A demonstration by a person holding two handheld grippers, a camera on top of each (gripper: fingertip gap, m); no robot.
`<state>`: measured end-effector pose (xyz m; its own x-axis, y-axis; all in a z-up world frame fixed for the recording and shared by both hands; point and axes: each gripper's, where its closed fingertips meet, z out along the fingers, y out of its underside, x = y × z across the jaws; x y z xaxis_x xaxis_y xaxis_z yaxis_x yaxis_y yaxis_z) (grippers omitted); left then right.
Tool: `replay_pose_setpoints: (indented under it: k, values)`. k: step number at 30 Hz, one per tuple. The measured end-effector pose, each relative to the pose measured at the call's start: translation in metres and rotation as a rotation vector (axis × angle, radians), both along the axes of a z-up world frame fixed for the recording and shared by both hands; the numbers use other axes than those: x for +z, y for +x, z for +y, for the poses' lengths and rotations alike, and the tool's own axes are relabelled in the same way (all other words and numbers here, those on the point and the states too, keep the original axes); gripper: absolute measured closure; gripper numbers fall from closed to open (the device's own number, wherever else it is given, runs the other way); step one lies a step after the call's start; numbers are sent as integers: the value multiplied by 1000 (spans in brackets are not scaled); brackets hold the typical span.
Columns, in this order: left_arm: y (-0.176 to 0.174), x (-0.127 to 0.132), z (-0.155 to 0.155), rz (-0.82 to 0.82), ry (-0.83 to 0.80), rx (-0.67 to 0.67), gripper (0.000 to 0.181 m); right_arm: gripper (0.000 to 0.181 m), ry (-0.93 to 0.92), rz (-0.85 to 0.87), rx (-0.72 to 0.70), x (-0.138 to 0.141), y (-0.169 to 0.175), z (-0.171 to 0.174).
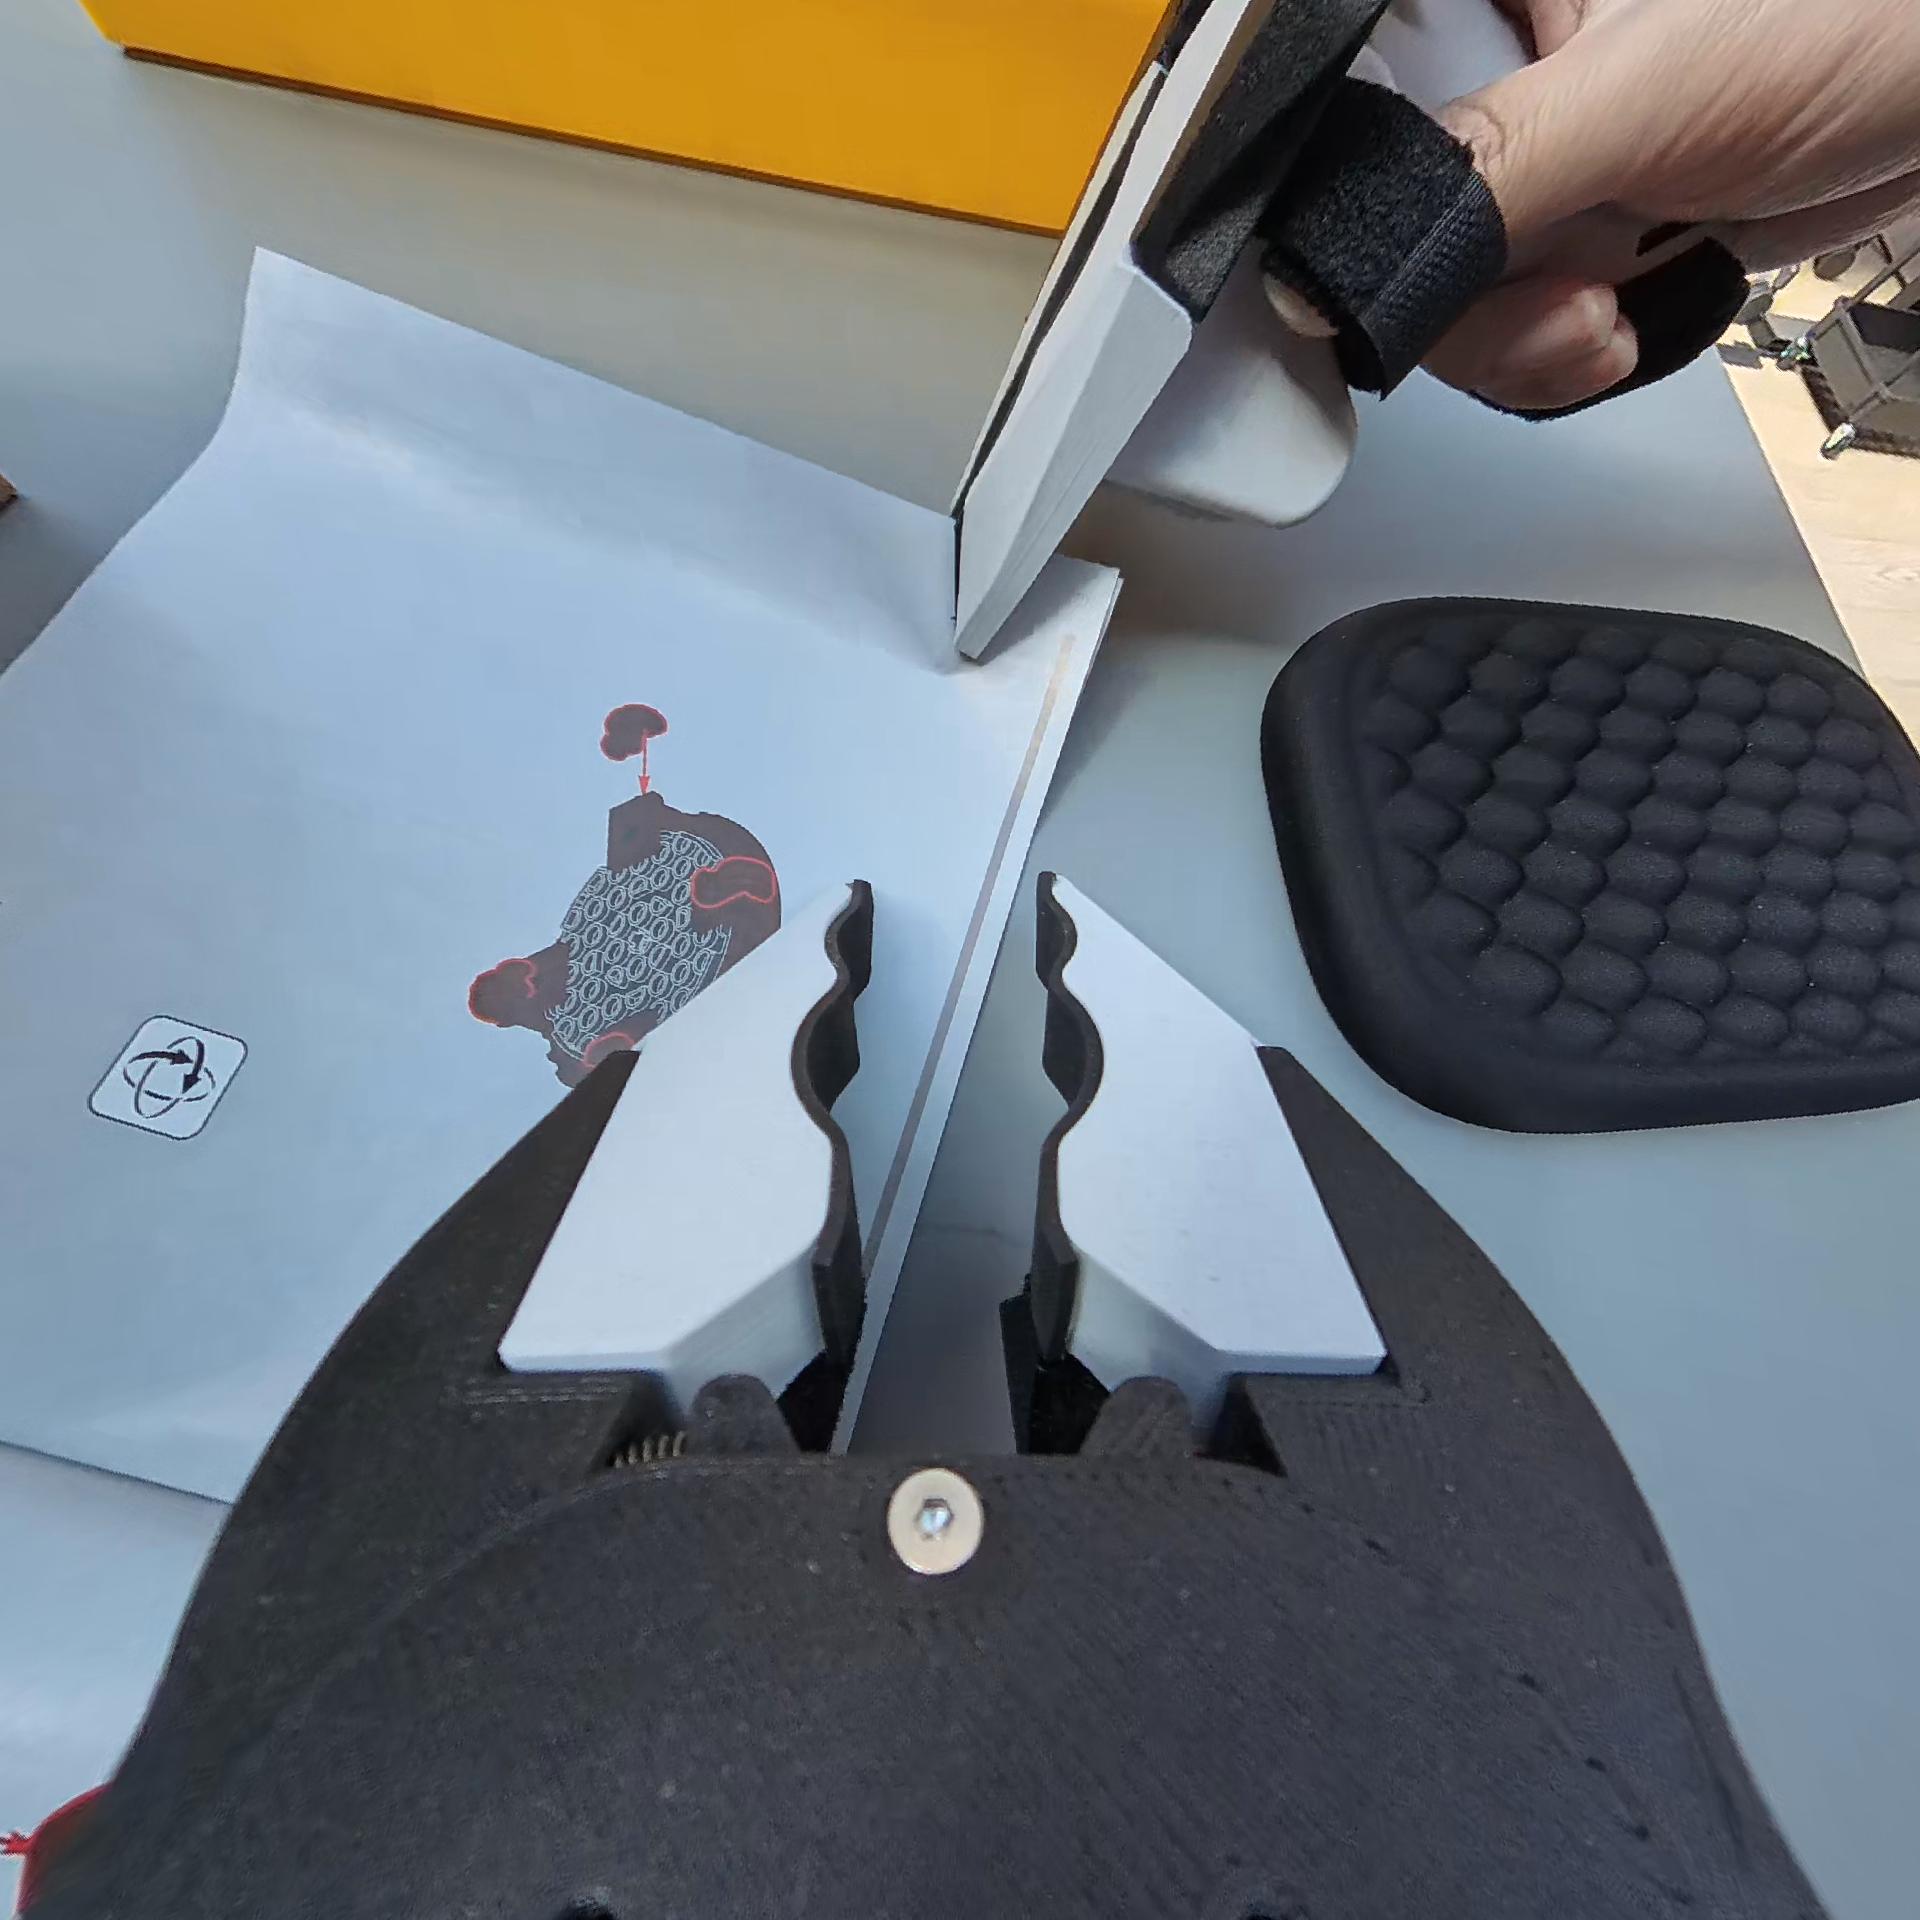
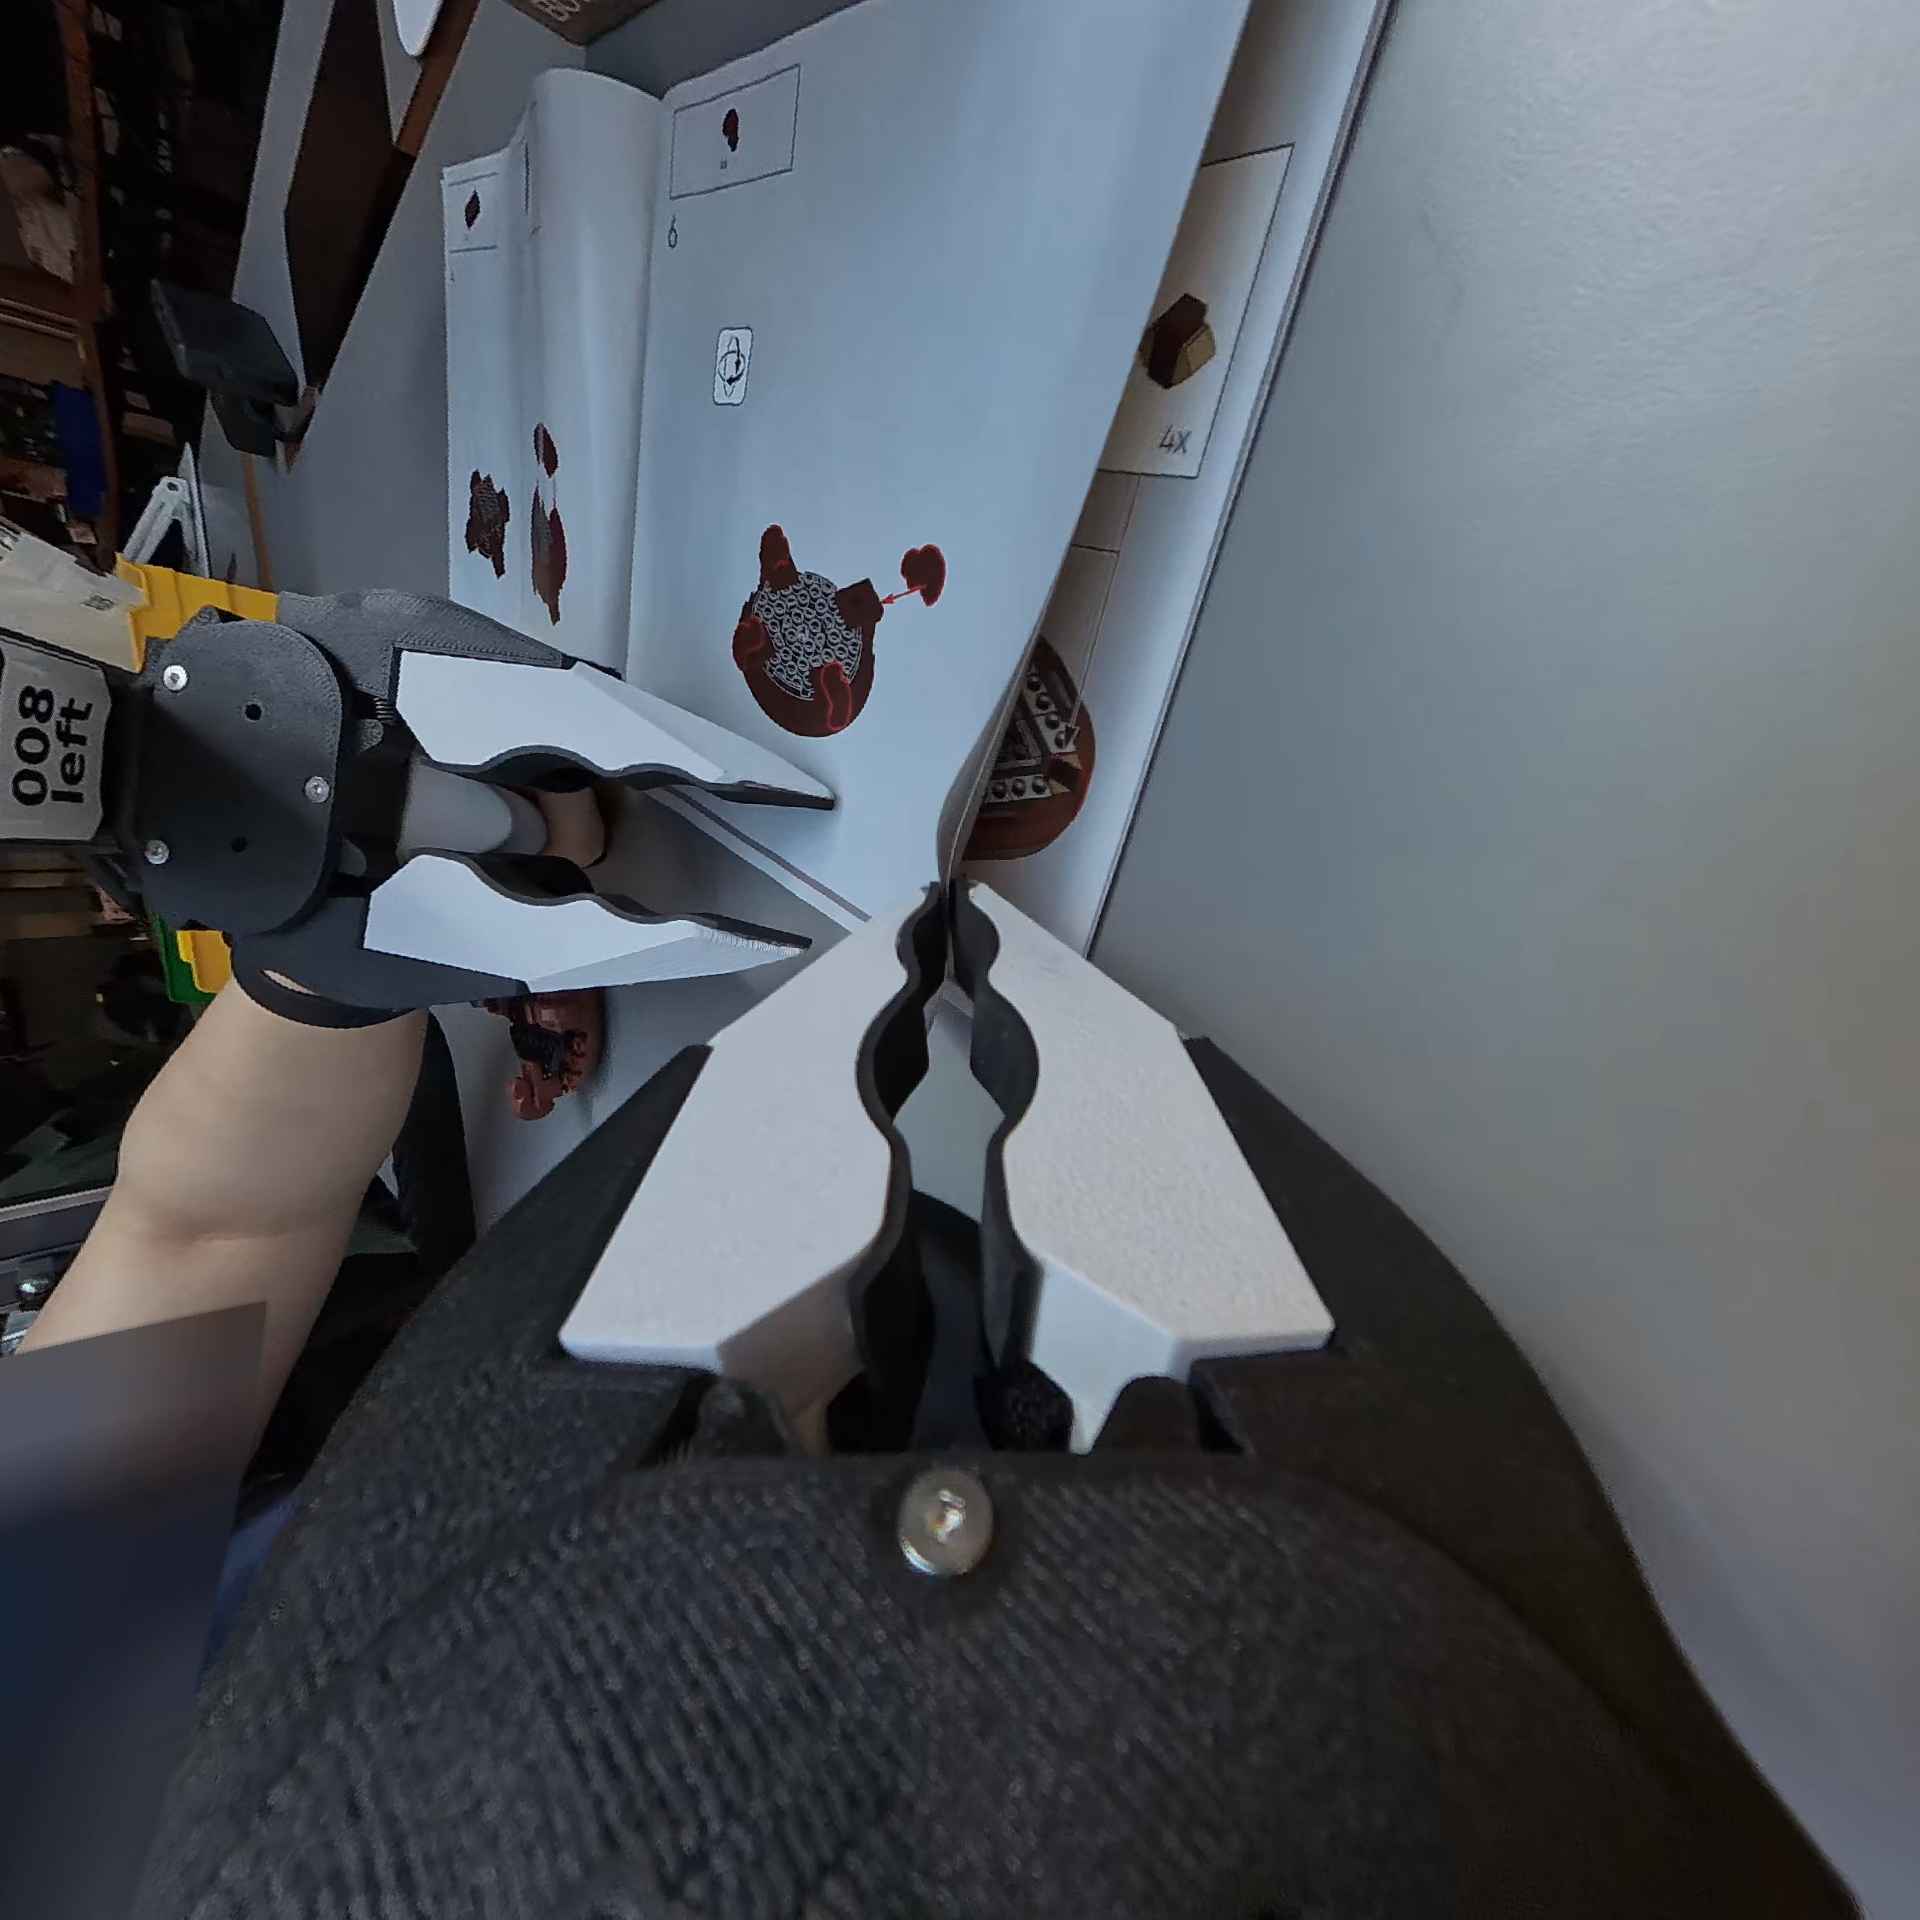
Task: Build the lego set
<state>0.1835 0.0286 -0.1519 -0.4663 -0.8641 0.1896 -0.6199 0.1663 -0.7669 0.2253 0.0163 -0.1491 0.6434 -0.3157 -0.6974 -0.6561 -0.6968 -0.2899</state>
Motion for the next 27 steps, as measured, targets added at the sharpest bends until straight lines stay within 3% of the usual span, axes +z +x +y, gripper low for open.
replay_pose_setpoints:
  k: [1,11,20,27]
  values:
    - [0,0,0,0,-1,0,151,181,14,18,-6,2,0,1]
    - [0,3,-3,26,-45,-2,145,181,68,74,-39,5,2,3]
    - [21,20,-10,-183,215,-3,146,181,69,102,-36,9,1,2]
    - [21,15,-17,-177,259,-56,147,181,60,100,-35,8,0,2]
